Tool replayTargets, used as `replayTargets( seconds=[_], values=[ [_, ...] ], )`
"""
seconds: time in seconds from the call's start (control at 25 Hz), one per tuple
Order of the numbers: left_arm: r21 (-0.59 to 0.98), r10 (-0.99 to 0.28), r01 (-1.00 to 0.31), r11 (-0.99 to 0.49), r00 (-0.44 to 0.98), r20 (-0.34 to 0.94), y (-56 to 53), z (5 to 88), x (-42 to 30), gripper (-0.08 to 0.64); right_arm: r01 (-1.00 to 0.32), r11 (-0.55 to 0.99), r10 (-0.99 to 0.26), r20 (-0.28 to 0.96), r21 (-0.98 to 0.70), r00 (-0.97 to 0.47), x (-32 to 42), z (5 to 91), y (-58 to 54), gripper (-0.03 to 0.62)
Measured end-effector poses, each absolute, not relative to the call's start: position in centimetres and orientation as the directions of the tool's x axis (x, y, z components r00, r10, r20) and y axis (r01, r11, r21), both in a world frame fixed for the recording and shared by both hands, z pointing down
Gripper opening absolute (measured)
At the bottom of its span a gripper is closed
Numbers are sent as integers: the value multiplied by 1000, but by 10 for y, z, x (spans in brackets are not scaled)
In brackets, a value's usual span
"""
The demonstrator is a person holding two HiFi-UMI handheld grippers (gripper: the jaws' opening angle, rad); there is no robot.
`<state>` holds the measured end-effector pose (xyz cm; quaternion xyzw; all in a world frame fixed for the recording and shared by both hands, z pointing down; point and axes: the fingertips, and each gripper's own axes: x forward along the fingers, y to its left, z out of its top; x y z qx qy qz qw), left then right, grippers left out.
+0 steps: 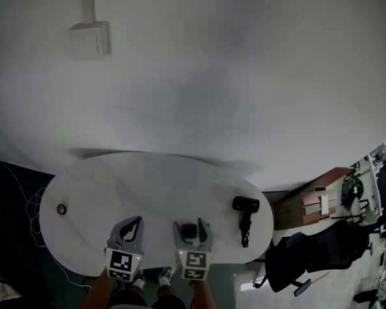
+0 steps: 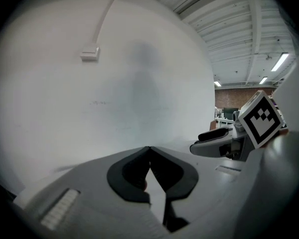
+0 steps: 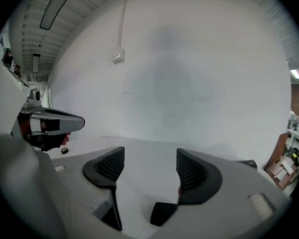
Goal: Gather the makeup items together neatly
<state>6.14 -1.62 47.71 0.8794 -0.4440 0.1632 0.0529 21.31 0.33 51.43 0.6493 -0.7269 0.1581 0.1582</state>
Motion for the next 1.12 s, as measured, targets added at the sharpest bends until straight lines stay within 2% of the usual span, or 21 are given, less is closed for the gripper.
replayTargets(
  seconds=[0.12, 0.44, 0.64, 0.76, 1.12],
  values=[
    [-64, -785, -811, -582, 540, 304, -17, 456, 55, 9, -991, 132, -913, 387, -12, -127, 205, 486, -1, 303],
    [-80, -827, -839, -538, 507, 245, -4, 419, 37, 9, -986, 167, -949, 275, 27, -153, 188, 430, 7, 106],
    [-89, -842, -850, -519, 490, 225, 2, 406, 31, 9, -981, 191, -952, 250, 34, -177, 181, 416, 15, 43],
    [-93, -848, -854, -511, 484, 217, 5, 403, 32, 9, -979, 201, -951, 245, 34, -187, 179, 413, 18, 20],
    [-105, -867, -872, -478, 449, 217, 10, 402, 35, 10, -964, 266, -939, 232, 27, -253, 173, 409, 16, 11]
  ],
)
